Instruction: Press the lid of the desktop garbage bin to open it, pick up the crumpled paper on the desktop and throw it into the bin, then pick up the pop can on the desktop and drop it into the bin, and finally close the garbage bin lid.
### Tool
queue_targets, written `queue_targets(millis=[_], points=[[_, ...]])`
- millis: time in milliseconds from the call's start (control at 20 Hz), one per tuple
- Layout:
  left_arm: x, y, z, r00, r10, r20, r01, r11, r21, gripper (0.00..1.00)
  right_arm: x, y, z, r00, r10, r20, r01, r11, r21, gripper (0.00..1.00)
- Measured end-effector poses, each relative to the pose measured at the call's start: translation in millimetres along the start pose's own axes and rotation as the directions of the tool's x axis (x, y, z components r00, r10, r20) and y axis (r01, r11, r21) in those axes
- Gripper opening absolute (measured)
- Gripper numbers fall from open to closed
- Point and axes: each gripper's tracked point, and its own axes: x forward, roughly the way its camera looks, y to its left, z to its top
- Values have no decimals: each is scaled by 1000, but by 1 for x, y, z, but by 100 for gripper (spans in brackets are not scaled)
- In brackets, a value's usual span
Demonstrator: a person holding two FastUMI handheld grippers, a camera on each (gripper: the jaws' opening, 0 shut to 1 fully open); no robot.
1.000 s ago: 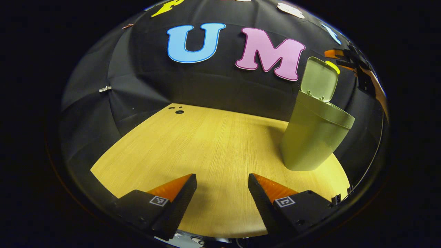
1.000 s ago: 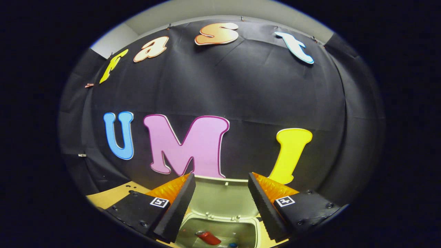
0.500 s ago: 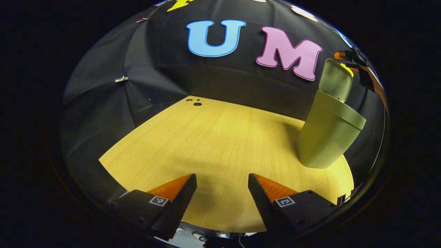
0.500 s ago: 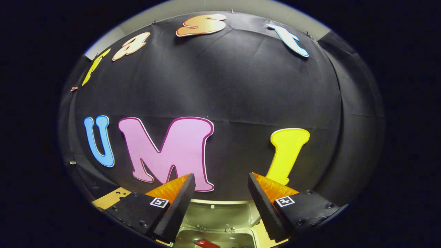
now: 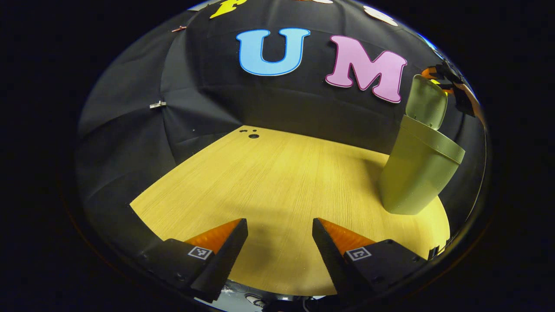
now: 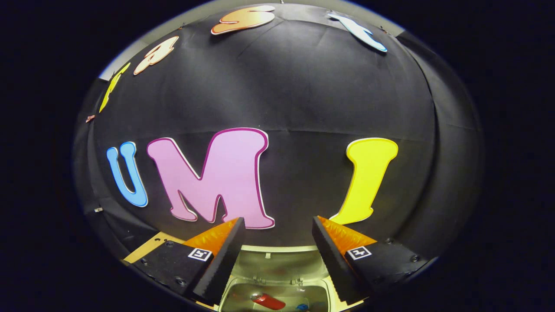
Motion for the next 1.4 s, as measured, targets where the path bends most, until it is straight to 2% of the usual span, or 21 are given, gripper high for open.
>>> queue_targets(millis=[100,150,250,450,800,1050,1200,1350,1400], points=[[5,-9,2,1000,-13,2,13,999,32,96,-19,1,-7,1000,18,-16,-18,1000,1,96],[8,-14,2,1000,-23,3,23,999,45,96,-26,0,-11,999,24,-25,-24,1000,4,100],[10,-24,5,999,-44,10,43,997,59,96,-41,2,-23,998,33,-60,-33,999,8,96],[18,-40,5,997,-78,-6,79,994,72,96,-63,2,-53,993,42,-112,-41,999,10,97],[23,-59,3,994,-106,-29,109,987,119,96,-83,6,-139,962,75,-262,-57,996,75,99],[26,-73,0,993,-115,-39,120,984,130,96,-93,7,-172,954,70,-292,-62,997,37,99],[26,-80,-1,991,-123,-45,128,983,132,96,-99,10,-178,964,69,-255,-70,998,3,99],[27,-86,-3,991,-128,-49,134,982,136,96,-107,10,-188,964,67,-257,-77,997,-28,99],[27,-87,-4,990,-128,-53,134,981,138,96,-104,10,-185,968,67,-243,-76,997,-27,94]])
